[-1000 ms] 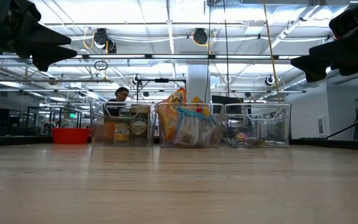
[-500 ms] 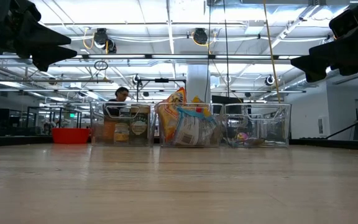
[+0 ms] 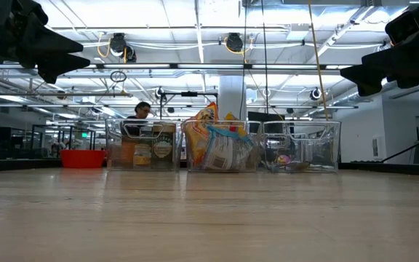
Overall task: Pick & Place Food Item
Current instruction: Return to Home Position
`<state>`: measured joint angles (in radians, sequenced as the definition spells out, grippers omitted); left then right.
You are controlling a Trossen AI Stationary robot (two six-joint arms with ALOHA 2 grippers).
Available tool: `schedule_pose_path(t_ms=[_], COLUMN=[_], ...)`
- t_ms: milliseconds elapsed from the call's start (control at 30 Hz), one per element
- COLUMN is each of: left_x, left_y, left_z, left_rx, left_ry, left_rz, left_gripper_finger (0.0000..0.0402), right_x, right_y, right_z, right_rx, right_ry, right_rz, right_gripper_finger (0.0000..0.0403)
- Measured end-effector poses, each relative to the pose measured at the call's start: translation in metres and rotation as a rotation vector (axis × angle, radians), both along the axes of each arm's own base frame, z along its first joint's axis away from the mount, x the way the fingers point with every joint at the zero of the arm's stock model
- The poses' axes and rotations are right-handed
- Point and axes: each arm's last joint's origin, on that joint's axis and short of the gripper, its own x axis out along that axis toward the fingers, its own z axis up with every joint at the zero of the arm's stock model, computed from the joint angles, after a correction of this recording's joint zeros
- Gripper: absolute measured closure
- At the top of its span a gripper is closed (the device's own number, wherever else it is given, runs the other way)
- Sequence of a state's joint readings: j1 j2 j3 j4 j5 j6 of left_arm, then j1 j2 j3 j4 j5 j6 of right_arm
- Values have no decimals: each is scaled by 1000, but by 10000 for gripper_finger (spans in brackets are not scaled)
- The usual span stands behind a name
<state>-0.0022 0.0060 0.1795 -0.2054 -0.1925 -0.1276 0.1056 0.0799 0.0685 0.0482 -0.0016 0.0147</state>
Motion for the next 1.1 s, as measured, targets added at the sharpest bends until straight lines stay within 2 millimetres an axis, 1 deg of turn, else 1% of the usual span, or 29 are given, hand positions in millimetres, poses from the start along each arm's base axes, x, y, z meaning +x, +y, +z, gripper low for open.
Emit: schedule_pose_path(t_ms=[267, 1100], left_x=[0, 0], left_y=[0, 0], left_z=[0, 0], left_rx=[0, 0], left_ry=[0, 0], left_rz=[0, 0], left_gripper_finger=[163, 163], right_x=[0, 0], right_y=[0, 0], right_z=[0, 0], right_rx=[0, 0], right_ry=[0, 0], right_rz=[0, 0], right_gripper_finger=[182, 187])
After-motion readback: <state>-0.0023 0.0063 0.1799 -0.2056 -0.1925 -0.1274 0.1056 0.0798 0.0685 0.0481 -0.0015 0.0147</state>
